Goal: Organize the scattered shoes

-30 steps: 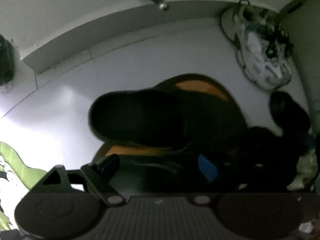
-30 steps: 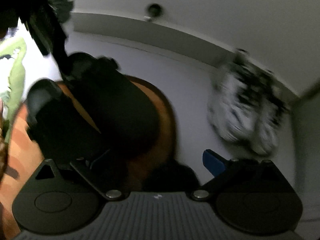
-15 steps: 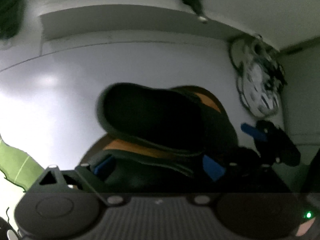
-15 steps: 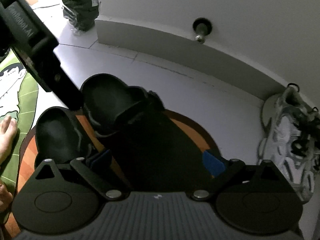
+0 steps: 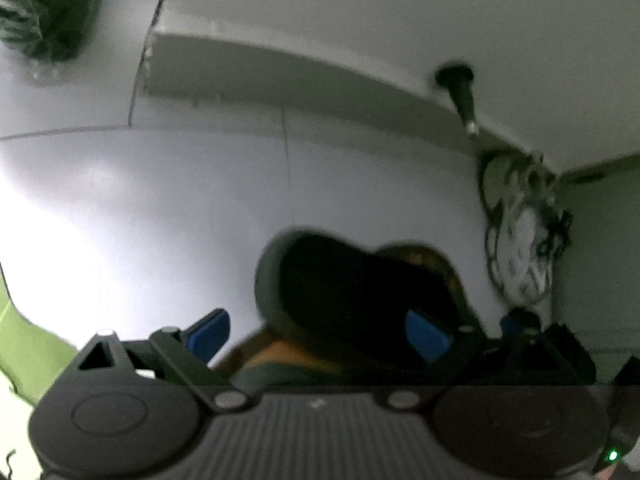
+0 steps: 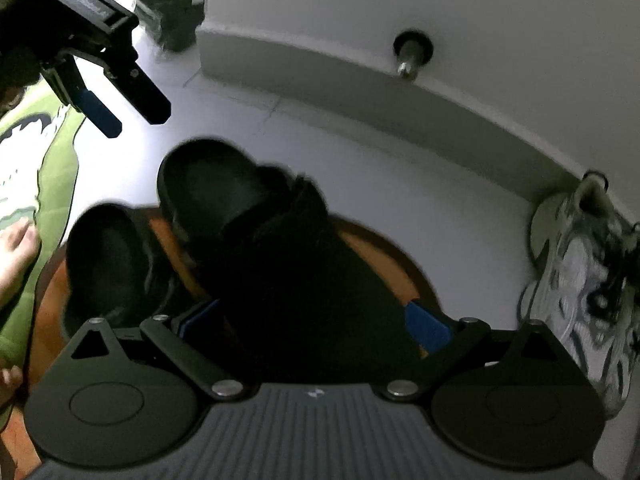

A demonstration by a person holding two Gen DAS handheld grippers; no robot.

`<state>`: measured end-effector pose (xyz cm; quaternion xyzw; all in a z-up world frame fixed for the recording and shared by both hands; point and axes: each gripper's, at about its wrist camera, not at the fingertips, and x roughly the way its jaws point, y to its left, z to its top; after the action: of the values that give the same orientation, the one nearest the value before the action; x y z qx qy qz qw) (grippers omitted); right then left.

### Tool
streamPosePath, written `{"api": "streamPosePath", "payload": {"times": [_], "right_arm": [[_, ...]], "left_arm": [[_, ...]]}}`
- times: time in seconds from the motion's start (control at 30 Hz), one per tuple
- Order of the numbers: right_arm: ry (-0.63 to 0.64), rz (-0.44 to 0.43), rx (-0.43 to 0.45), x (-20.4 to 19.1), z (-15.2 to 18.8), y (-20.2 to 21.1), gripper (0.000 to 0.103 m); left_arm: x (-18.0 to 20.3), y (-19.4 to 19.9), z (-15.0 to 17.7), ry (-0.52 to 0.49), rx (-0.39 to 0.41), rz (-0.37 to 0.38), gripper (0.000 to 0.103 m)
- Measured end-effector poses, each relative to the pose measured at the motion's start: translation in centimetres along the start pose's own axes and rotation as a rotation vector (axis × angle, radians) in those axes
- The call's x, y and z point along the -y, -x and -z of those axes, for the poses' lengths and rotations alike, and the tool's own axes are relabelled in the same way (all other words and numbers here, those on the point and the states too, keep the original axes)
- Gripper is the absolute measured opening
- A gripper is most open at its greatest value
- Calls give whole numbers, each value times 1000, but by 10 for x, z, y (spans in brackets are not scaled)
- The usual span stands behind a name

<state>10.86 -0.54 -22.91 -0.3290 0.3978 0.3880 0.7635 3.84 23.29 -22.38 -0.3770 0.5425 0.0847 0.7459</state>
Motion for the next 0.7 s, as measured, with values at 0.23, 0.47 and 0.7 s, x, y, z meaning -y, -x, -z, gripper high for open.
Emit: {"api": "streamPosePath", "payload": {"times": [0.23,0.47,0.7], "right_arm": [[-55,-154,-32,7,0,-4,103],[-375,-153,100,63,-7,9,103],[-628,16,39,95,6,-28,103]], "left_arm": [[4,-24,-21,48,30,11,96],[24,-48,-31,10,29,8,93],[58,-59,-22,-113,32,22,88]]}}
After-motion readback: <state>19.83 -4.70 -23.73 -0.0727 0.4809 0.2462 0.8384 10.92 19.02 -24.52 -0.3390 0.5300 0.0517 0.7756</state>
